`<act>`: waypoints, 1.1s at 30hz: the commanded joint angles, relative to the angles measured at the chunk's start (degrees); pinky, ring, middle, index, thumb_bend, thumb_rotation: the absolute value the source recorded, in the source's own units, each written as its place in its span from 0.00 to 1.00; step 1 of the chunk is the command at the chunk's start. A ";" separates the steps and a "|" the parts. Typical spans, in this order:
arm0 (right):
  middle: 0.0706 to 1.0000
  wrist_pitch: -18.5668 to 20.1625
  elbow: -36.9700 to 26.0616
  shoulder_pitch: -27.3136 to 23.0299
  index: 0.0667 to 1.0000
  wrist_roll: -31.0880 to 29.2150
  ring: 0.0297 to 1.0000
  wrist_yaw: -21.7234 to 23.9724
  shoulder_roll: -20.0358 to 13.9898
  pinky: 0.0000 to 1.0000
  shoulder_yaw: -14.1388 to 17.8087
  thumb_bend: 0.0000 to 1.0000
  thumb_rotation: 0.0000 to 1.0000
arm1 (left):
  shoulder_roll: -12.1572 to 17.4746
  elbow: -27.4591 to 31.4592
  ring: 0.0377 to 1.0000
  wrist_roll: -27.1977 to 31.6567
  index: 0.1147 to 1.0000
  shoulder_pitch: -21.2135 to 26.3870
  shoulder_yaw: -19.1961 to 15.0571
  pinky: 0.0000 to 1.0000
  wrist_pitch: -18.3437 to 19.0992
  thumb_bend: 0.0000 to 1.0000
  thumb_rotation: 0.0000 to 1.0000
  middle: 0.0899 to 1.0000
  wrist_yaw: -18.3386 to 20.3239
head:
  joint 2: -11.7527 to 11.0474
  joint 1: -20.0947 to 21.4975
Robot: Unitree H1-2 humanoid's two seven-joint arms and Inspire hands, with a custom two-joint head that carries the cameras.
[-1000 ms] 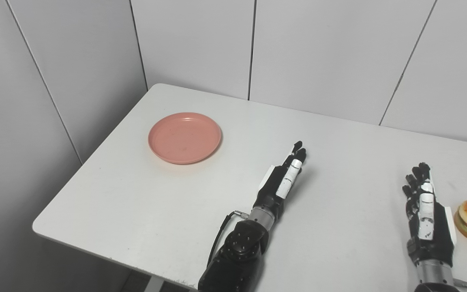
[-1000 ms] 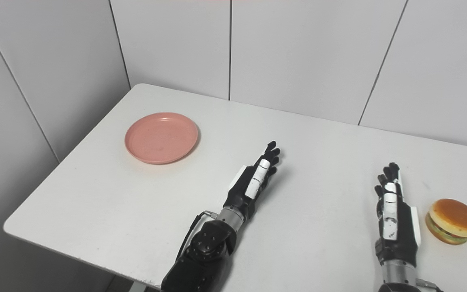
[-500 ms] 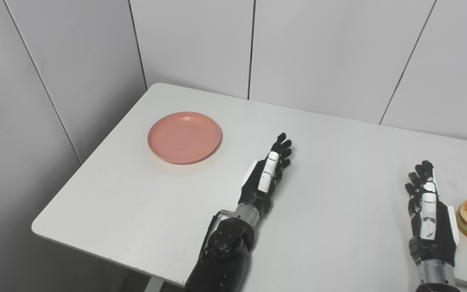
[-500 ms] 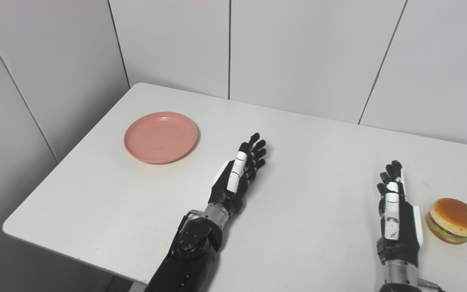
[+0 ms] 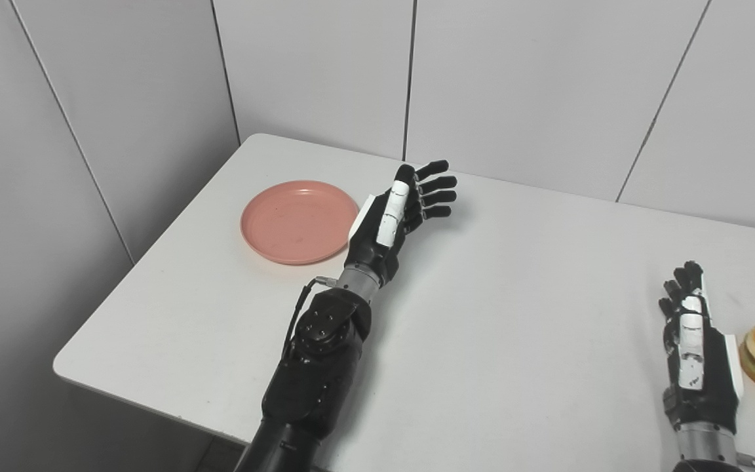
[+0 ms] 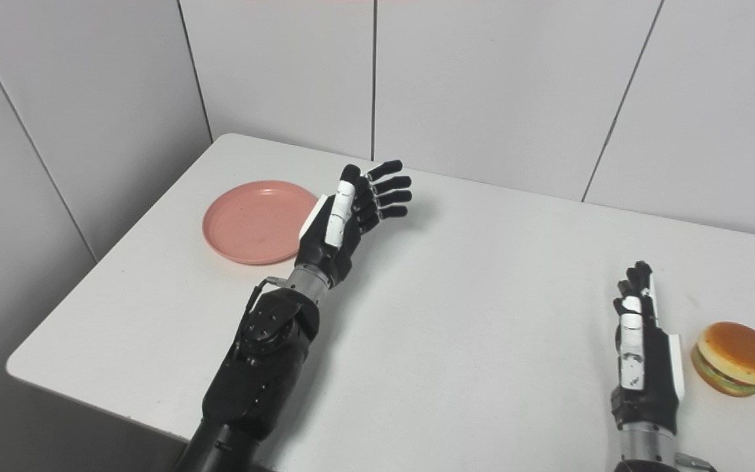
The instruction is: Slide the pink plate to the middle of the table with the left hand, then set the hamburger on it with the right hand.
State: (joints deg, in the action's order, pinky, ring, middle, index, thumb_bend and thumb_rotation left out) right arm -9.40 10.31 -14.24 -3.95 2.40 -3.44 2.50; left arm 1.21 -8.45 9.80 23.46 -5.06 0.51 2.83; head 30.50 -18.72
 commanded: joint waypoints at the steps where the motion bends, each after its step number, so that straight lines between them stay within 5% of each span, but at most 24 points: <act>1: 1.00 -0.99 -0.33 0.87 1.00 -0.82 1.00 -0.02 0.89 1.00 0.14 0.54 1.00 | 2.12 1.23 0.69 -0.15 0.65 4.04 -1.02 0.66 -2.92 0.86 1.00 0.68 0.19 | 0.16 -0.03; 14: 1.00 0.43 -1.12 0.94 1.00 -1.59 1.00 0.18 1.07 1.00 0.15 0.57 1.00 | 9.94 -4.97 0.61 -1.95 0.58 11.72 -5.59 0.54 -5.90 0.87 1.00 0.61 -2.66 | 0.63 0.15; 25: 1.00 -0.54 -0.92 0.90 1.00 -0.77 1.00 -0.15 0.79 1.00 0.05 0.55 1.00 | 18.16 -16.68 0.65 -0.52 0.62 16.83 -9.87 0.61 -9.13 0.90 1.00 0.64 -2.62 | 0.77 -0.27; 33: 1.00 0.09 -1.23 1.06 1.00 -1.91 1.00 0.33 0.90 1.00 0.04 0.55 1.00 | 21.95 -19.68 0.68 -0.67 0.63 16.99 -12.07 0.65 -8.17 0.92 1.00 0.66 -3.35 | 1.04 -0.47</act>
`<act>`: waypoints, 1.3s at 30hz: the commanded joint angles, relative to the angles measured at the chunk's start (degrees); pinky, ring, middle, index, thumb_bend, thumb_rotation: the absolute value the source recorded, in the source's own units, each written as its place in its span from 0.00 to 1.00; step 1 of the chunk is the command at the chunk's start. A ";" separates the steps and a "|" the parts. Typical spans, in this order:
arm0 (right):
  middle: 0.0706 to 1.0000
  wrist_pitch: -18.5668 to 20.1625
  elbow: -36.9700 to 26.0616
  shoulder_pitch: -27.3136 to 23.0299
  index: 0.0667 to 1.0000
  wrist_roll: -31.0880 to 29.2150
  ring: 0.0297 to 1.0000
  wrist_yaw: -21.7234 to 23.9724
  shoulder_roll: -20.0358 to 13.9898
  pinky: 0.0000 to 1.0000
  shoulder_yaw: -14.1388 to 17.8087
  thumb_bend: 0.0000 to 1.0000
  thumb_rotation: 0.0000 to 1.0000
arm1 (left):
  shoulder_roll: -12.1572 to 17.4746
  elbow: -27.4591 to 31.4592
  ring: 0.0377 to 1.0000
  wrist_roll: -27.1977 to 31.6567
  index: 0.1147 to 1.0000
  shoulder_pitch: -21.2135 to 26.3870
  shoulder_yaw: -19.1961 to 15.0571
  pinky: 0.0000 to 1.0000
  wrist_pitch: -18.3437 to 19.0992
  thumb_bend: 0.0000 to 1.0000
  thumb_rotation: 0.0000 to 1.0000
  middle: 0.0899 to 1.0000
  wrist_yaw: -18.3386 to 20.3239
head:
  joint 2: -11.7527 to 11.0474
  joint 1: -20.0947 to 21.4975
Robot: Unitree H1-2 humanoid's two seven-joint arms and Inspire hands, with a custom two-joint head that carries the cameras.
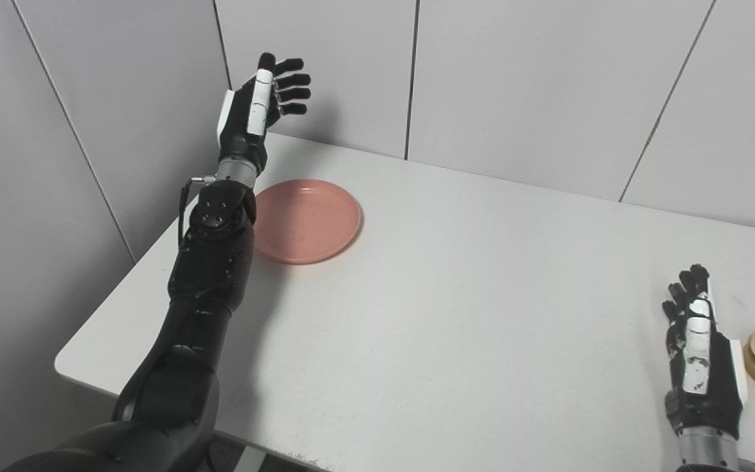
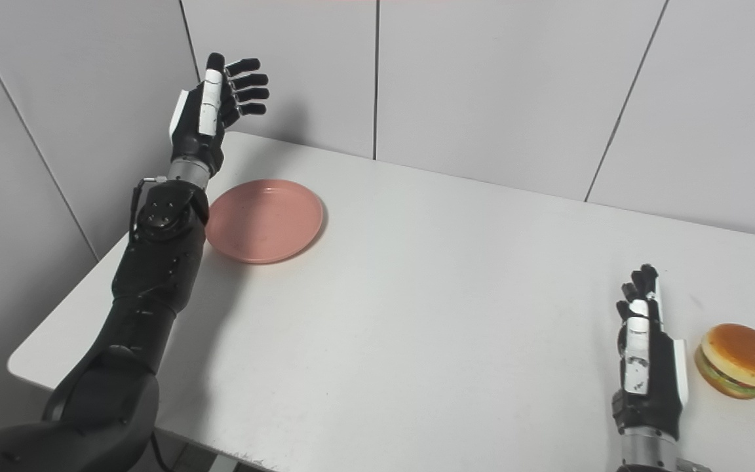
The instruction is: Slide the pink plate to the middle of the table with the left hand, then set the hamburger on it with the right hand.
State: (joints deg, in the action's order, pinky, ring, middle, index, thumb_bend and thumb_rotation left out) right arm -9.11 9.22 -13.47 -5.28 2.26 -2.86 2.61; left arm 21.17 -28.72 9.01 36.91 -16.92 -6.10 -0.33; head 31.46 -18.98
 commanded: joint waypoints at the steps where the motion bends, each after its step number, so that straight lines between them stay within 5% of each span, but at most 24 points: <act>1: 1.00 -0.50 -0.03 0.26 1.00 -0.53 1.00 0.42 0.33 1.00 -0.05 0.54 0.99 | 2.38 0.11 0.69 0.19 0.65 3.55 -0.33 0.66 -1.49 0.94 1.00 0.68 -0.09 | 0.07 -0.20; 31: 1.00 0.75 -1.02 0.52 1.00 -0.22 1.00 0.44 0.02 1.00 -0.33 0.55 0.99 | 7.11 -27.40 0.79 5.60 0.72 4.57 -2.91 0.81 -8.42 0.97 1.00 0.76 5.85 | 0.72 -0.01; 39: 1.00 1.00 -1.36 0.64 1.00 -0.04 1.00 0.38 -0.06 1.00 -0.39 0.55 1.00 | 5.39 -23.73 0.79 5.58 0.72 1.89 -2.76 0.76 -6.09 0.92 1.00 0.76 4.27 | 0.76 0.18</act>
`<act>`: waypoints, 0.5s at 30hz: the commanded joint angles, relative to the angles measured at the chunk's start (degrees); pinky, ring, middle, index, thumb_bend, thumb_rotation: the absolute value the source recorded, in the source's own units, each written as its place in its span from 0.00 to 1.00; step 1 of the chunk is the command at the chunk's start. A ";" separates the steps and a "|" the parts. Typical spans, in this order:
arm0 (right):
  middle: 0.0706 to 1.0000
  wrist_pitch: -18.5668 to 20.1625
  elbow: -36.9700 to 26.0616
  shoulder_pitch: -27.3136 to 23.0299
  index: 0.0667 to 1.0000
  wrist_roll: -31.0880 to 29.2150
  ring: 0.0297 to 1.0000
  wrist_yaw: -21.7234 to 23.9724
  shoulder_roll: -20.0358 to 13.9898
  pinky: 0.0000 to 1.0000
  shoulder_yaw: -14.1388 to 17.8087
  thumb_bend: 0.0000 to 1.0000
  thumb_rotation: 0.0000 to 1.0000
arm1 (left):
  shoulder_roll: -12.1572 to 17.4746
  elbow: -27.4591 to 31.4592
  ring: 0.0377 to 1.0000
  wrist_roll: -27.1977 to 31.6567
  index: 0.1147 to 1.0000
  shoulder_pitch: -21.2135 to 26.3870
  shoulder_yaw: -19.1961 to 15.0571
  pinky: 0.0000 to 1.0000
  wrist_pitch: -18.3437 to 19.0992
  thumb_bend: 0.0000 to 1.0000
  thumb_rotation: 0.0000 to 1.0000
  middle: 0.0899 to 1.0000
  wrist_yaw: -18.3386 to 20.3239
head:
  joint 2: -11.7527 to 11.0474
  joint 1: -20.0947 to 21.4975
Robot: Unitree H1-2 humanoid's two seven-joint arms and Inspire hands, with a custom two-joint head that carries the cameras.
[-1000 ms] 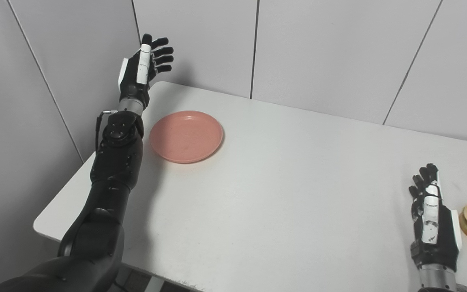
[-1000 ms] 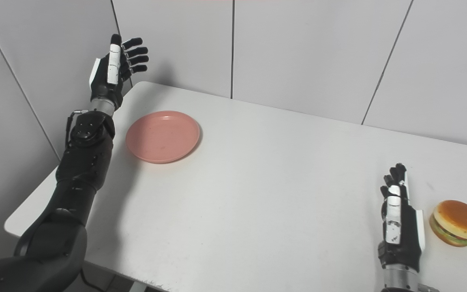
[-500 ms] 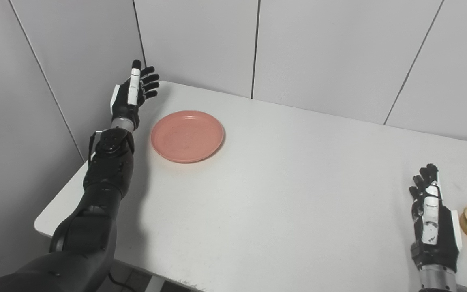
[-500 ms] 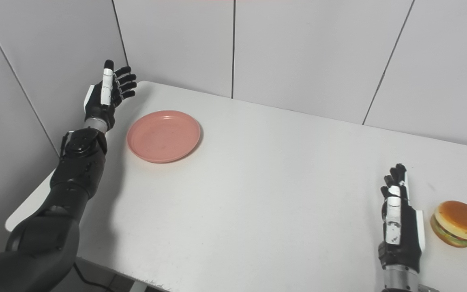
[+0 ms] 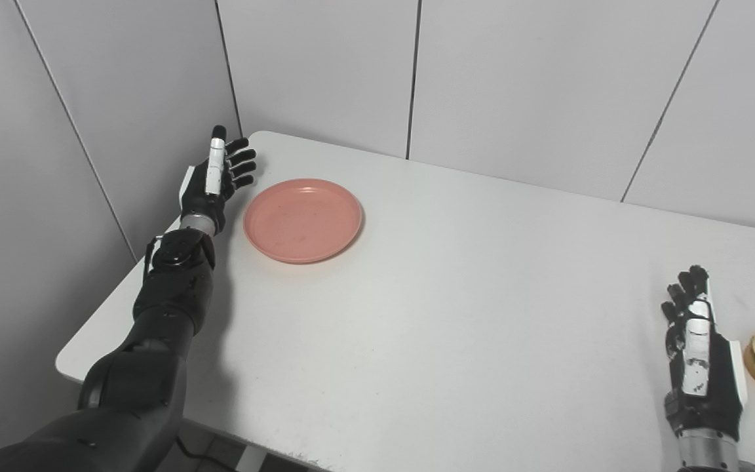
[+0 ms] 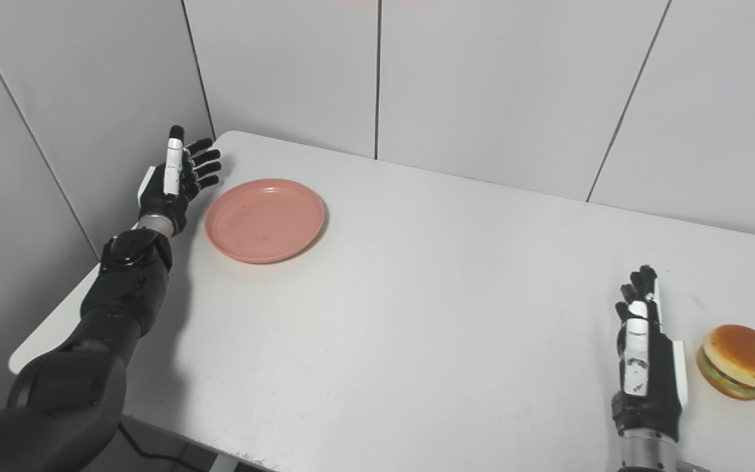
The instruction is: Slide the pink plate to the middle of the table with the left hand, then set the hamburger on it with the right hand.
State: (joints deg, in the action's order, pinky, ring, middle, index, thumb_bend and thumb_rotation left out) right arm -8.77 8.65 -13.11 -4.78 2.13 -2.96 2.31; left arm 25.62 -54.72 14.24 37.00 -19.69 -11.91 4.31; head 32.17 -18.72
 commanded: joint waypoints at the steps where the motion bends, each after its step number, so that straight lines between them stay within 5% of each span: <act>1: 1.00 0.75 -0.77 0.26 1.00 -0.77 1.00 0.60 0.07 1.00 -0.01 0.56 1.00 | 0.60 2.60 0.79 0.74 0.72 1.63 -0.15 0.75 0.16 0.92 1.00 0.76 -0.26 | 0.06 -0.09; 15: 1.00 0.93 -0.77 0.31 1.00 -0.85 1.00 0.31 -0.07 1.00 0.29 0.55 1.00 | -3.36 6.98 0.78 1.40 0.72 -0.77 0.81 0.76 1.86 0.94 1.00 0.75 0.01 | -0.10 0.37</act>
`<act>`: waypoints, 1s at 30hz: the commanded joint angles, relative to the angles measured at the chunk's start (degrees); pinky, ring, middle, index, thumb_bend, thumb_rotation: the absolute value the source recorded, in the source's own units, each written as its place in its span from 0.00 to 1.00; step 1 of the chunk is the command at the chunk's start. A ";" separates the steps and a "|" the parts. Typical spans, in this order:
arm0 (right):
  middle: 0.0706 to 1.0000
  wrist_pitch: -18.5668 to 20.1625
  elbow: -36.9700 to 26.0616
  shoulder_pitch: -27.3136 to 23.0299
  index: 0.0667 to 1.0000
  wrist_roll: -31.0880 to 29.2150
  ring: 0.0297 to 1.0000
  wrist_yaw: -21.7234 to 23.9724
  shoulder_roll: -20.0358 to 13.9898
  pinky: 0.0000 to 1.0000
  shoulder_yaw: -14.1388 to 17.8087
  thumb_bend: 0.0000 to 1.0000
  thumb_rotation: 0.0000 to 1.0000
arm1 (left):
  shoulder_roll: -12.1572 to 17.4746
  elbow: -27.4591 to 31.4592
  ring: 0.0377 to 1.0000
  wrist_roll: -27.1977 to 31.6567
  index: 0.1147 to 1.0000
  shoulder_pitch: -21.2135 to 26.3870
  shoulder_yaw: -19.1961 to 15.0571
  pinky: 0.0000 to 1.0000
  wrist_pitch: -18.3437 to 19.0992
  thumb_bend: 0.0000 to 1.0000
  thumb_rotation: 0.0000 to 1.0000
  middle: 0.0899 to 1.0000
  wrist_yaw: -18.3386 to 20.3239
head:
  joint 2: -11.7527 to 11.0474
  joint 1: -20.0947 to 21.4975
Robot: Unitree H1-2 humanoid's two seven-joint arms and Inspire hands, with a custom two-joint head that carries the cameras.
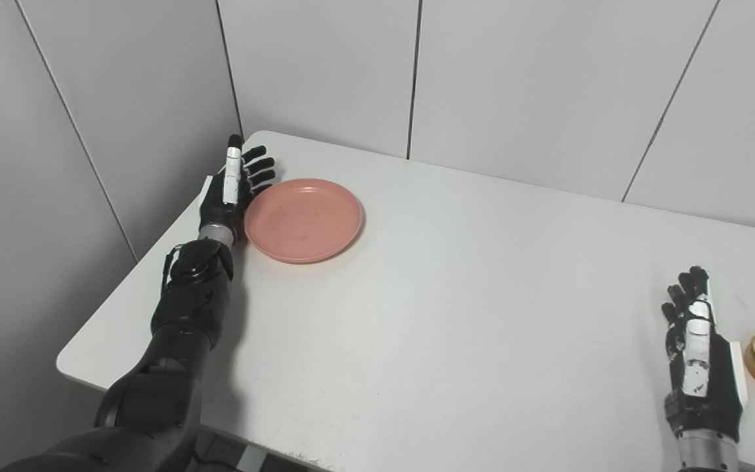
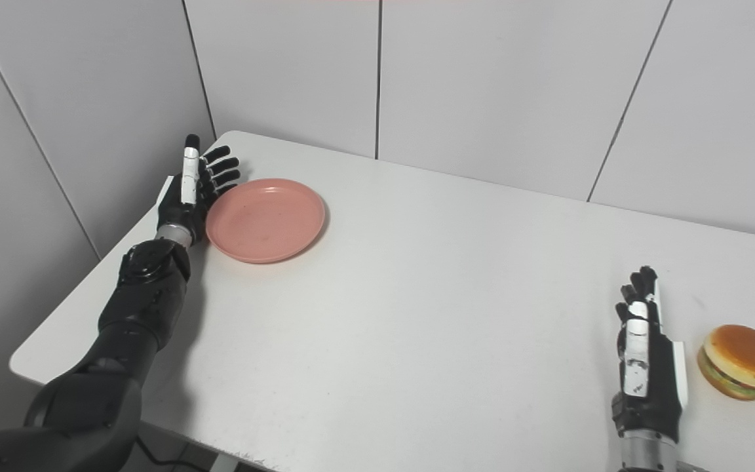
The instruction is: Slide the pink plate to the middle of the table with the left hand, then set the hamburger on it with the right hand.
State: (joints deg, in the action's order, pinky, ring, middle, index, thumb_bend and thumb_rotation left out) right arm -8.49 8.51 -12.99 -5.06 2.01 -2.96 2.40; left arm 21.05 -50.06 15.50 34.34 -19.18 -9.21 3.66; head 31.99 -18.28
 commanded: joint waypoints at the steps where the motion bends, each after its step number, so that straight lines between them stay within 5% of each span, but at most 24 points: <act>1: 1.00 0.77 -0.73 0.22 1.00 -0.70 1.00 0.45 -0.08 1.00 0.24 0.56 1.00 | 0.96 2.35 0.79 0.27 0.73 1.82 0.32 0.76 -0.81 0.94 1.00 0.76 0.73 | 0.27 -0.02; 30: 1.00 1.75 -1.08 -0.08 1.00 -1.29 1.00 0.58 0.30 1.00 -0.21 0.59 0.97 | -6.89 9.61 0.80 0.43 0.73 -0.38 4.59 0.78 3.19 0.95 0.98 0.77 0.27 | 1.46 2.46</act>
State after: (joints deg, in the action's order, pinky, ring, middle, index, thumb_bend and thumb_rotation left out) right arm -6.92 8.14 -12.81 -6.37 2.56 -3.00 2.25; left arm 14.14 -41.72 15.97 32.23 -14.68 -5.98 3.34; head 33.31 -16.08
